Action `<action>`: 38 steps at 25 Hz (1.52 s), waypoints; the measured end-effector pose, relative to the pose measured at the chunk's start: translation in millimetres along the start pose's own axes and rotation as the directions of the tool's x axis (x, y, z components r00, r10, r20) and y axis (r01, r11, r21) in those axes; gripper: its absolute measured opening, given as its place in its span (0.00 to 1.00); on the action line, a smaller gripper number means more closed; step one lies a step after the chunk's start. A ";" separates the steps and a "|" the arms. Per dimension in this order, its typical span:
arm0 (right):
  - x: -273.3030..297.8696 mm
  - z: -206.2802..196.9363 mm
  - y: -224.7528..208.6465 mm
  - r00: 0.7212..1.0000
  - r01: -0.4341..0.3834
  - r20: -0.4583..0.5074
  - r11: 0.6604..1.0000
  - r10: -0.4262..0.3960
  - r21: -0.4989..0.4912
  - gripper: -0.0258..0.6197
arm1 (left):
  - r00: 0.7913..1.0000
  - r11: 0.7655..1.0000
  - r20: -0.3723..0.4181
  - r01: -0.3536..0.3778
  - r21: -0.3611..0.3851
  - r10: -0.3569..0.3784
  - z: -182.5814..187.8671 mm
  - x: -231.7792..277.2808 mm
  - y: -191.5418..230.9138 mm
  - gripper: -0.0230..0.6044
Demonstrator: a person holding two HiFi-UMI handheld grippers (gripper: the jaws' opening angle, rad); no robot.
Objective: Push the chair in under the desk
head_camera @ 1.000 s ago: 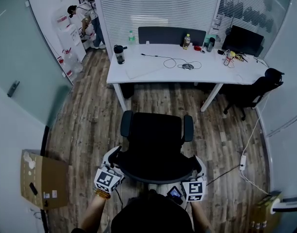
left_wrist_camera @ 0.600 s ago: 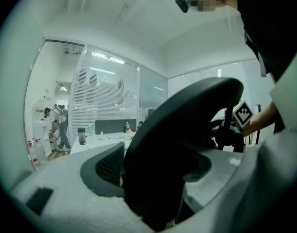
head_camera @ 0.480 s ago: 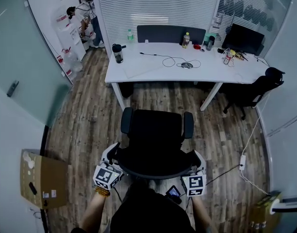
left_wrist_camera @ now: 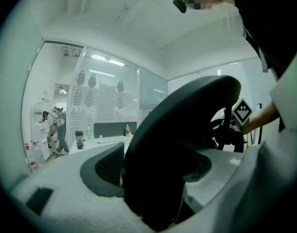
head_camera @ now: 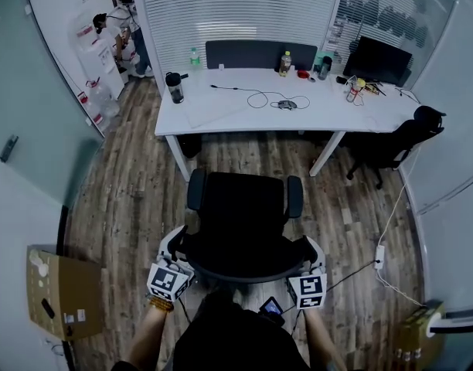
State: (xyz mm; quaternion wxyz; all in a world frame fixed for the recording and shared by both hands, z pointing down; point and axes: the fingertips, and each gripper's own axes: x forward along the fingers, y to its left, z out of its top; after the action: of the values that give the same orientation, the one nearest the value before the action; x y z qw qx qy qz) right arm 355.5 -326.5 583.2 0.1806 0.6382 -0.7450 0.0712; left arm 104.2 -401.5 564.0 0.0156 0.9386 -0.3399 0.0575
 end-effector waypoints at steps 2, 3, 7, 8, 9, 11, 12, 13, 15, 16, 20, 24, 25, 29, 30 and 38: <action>4.3 0.8 -2.8 1.000 0.000 -0.008 1.000 0.000 0.002 0.50 | 1.000 1.000 -0.005 0.009 0.002 -0.008 3.0 5.4 2.6 0.51; 6.6 1.2 -5.1 1.000 0.000 -0.012 1.000 0.000 0.001 0.50 | 1.000 1.000 -0.004 0.015 0.005 -0.015 4.4 8.5 3.1 0.51; 15.1 3.0 -14.5 1.000 0.008 -0.015 1.000 -0.008 0.002 0.50 | 0.999 0.999 -0.002 0.037 0.003 -0.037 4.6 21.6 6.2 0.51; 17.9 3.2 -15.0 1.000 0.008 -0.019 1.000 -0.008 0.002 0.50 | 0.999 0.999 -0.002 0.038 0.003 -0.038 4.6 23.5 8.7 0.51; 20.9 4.1 -15.3 1.000 0.007 -0.022 1.000 -0.007 0.002 0.50 | 0.999 0.999 -0.002 0.037 0.004 -0.037 5.1 25.4 11.3 0.51; 26.4 5.7 -17.3 1.000 0.009 -0.027 1.000 -0.009 0.001 0.50 | 0.999 0.999 0.003 0.039 0.008 -0.039 6.3 30.0 14.9 0.52; 28.6 6.2 -19.0 1.000 0.010 -0.029 1.000 -0.010 0.001 0.50 | 0.999 0.999 0.005 0.042 0.009 -0.042 6.6 32.8 15.9 0.52; 30.7 6.6 -21.0 0.999 0.012 -0.029 1.000 -0.012 0.001 0.50 | 0.999 0.999 0.006 0.046 0.010 -0.046 6.9 35.5 16.7 0.52; 35.0 8.2 -24.2 0.999 0.014 -0.029 1.000 -0.014 0.002 0.50 | 0.999 0.999 0.009 0.053 0.011 -0.053 7.7 40.3 18.8 0.51; 37.4 10.1 -25.7 1.000 0.017 -0.025 1.000 -0.017 0.004 0.50 | 0.998 0.998 0.010 0.055 0.013 -0.055 8.2 42.8 20.0 0.51; 47.0 17.3 -34.4 1.000 0.025 -0.016 1.000 -0.025 0.009 0.50 | 0.998 0.998 0.018 0.056 0.014 -0.056 10.6 54.6 23.5 0.51; 57.2 16.8 -42.1 0.999 0.022 -0.036 1.000 -0.022 0.008 0.50 | 0.998 0.998 0.014 0.064 0.017 -0.065 9.9 65.9 29.1 0.51; 59.8 18.4 -43.2 0.999 0.025 -0.029 1.000 -0.024 0.010 0.50 | 0.998 0.998 0.014 0.066 0.018 -0.067 10.4 68.6 30.9 0.51; 68.8 20.6 -46.3 0.999 0.027 -0.040 1.000 -0.026 0.014 0.50 | 0.997 0.997 0.013 0.075 0.019 -0.075 11.4 78.9 38.5 0.51; 71.5 20.4 -48.4 0.999 0.026 -0.044 1.000 -0.025 0.013 0.50 | 0.997 0.997 0.013 0.077 0.020 -0.078 12.1 81.9 40.2 0.51; 93.8 30.2 -62.2 0.999 0.036 -0.027 0.999 -0.036 0.016 0.49 | 0.995 0.995 0.025 0.096 0.029 -0.097 16.2 104.5 53.5 0.51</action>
State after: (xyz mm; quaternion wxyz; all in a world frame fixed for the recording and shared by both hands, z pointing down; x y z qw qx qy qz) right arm 399.6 -434.4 581.4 0.1865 0.6521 -0.7302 0.0823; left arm 151.2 -510.3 559.8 0.0010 0.9547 -0.2935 0.0487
